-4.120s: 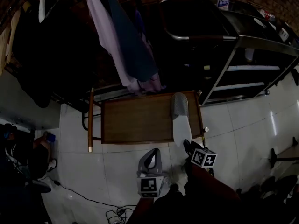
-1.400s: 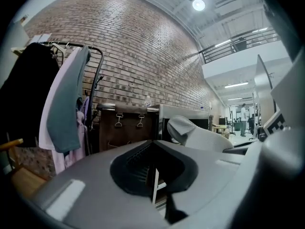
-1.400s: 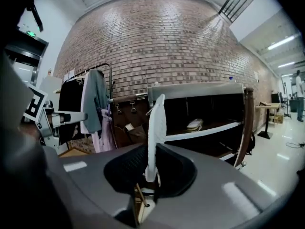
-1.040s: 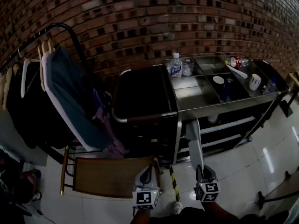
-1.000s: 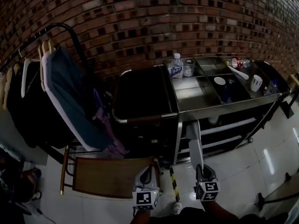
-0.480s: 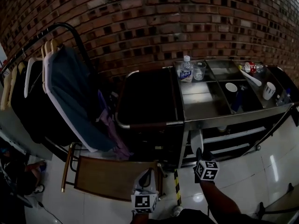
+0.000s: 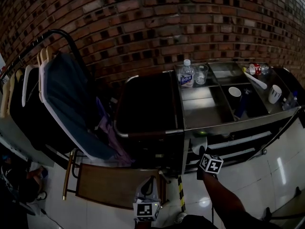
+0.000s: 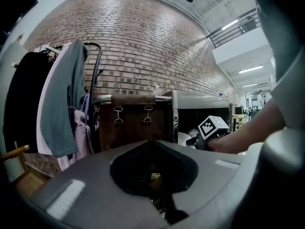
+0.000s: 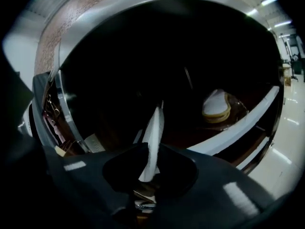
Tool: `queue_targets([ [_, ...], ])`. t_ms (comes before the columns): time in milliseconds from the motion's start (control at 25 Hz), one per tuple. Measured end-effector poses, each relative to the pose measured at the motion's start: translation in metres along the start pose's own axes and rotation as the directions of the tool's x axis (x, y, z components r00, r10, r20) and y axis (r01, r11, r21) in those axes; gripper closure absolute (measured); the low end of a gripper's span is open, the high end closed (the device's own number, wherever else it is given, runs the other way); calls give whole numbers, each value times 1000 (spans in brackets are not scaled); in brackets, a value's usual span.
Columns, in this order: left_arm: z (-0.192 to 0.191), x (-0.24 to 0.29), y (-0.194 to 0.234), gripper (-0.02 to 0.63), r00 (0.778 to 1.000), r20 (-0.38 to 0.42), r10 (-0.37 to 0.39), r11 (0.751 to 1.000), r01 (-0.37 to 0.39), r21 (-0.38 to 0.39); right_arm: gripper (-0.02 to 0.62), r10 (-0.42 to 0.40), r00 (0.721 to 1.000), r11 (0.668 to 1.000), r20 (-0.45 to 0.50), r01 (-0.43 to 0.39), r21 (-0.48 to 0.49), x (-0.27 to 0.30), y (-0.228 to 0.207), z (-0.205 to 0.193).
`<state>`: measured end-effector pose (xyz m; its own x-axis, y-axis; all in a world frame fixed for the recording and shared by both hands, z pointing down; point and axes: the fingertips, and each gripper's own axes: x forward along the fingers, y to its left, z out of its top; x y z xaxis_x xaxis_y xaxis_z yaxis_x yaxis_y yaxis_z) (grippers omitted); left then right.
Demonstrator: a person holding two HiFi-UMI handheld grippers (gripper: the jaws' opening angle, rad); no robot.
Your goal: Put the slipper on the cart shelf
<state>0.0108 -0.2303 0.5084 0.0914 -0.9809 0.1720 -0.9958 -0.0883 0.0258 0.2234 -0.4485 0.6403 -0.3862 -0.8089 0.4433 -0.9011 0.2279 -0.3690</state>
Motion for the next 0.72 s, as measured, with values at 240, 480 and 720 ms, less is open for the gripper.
queue_targets([
  [240,2,1,-6,591,1000,9,-19,1000,19,1,508,-64,998,996,-12,63,-59,10,-16,0],
  [480,-3,-8,-4,591,1000,-14,-3,1000,2,-19,429,-203,979,957,1,198,-214,14,-28,1],
  [720,-4,-14,-5,591,1000,-21,-19,1000,19,-15,407,-236,971,923,27,233,-305,25,-33,4],
])
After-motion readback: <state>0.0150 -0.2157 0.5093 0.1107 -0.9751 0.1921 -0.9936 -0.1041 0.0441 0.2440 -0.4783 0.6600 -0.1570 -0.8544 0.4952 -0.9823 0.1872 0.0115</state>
